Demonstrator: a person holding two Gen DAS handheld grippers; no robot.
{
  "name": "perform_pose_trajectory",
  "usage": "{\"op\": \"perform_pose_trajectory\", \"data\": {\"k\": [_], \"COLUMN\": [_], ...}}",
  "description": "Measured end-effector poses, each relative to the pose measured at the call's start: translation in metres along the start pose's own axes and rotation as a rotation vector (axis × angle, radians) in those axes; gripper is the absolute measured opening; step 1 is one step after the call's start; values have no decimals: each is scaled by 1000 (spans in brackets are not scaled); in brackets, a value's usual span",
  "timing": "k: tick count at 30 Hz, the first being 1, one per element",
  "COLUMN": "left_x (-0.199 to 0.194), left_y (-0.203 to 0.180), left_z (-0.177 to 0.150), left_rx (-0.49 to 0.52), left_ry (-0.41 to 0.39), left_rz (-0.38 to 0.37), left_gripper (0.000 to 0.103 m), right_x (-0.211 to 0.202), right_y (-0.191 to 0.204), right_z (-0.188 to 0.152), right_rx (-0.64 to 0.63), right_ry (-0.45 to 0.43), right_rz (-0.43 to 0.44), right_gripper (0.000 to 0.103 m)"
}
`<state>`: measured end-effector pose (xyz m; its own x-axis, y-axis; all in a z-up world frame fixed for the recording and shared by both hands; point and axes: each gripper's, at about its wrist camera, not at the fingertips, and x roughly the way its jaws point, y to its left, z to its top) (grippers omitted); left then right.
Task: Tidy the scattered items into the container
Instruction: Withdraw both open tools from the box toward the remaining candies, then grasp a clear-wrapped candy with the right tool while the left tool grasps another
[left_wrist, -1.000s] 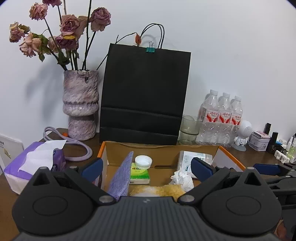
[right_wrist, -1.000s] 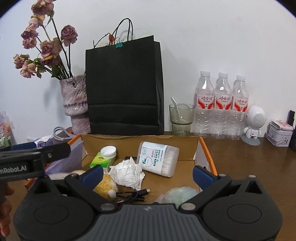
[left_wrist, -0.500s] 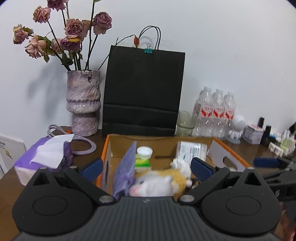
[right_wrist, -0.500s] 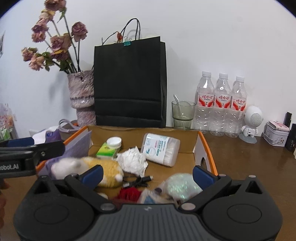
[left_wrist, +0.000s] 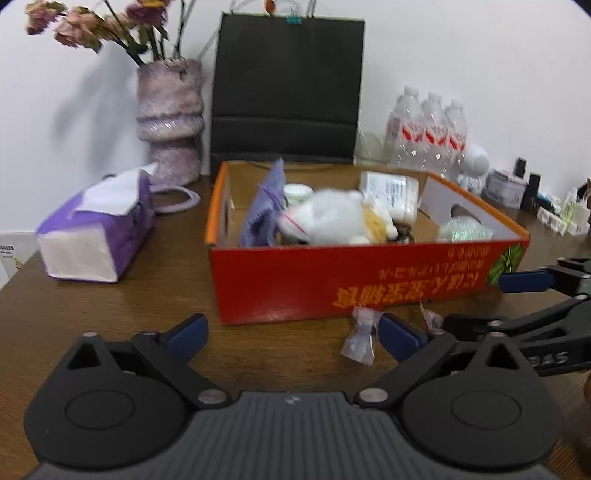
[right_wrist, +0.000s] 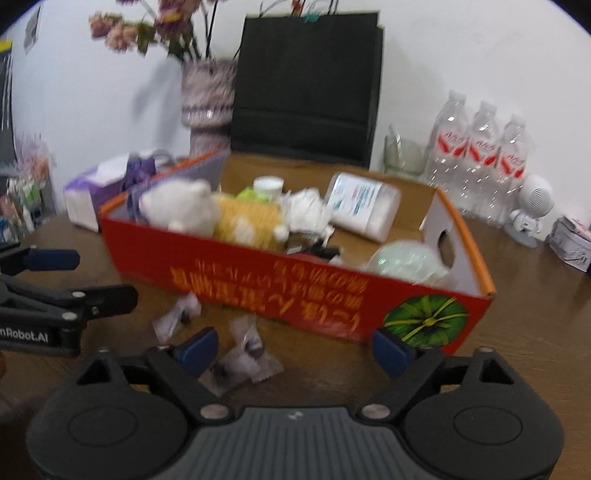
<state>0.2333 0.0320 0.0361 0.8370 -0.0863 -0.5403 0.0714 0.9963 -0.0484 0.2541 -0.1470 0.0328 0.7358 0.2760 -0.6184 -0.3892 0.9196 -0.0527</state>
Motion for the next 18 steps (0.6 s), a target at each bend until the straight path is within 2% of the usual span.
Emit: {"op": "perform_pose_trajectory", "data": {"k": [2, 5, 7, 9, 11, 13, 14, 15, 16, 17, 18], "left_x": [4, 11, 19, 26, 31, 34, 34, 35, 34, 34, 33], "left_y": [0, -2, -4, -6, -10, -17, -19, -21, -22, -22, -23], "left_z": [0, 0, 0, 0, 0, 0, 0, 0, 0, -1, -1], "left_rx": [-5, -9, -14, -25, -21, 6, 18, 25, 29, 30, 28], "left_ry": [6, 28, 51, 73, 92, 91, 88, 86, 85, 88, 86], "left_rz": [-28, -69, -95, -125, -149, -140, -135, -131, -135, -148, -153], "left_gripper": [92, 80, 76, 73, 70, 65, 56, 48, 28, 19, 19], "right_x": [7, 11, 12, 15, 19, 21, 21, 20, 18, 17, 16], "right_y": [4, 7, 7, 6, 3, 0, -2, -3, -4, -4, -4], "right_z": [-3, -3, -1, 0, 0, -1, -1, -1, -1, -1, -1], "right_rx": [-16, -34, -38, -33, -21, 4, 16, 24, 31, 35, 37], "right_ry": [12, -1, -10, -6, 16, 27, 33, 40, 43, 46, 46], "right_rz": [5, 13, 16, 20, 38, 62, 79, 92, 94, 99, 105], "right_gripper": [78, 74, 71, 62, 48, 38, 21, 14, 15, 15, 15]}}
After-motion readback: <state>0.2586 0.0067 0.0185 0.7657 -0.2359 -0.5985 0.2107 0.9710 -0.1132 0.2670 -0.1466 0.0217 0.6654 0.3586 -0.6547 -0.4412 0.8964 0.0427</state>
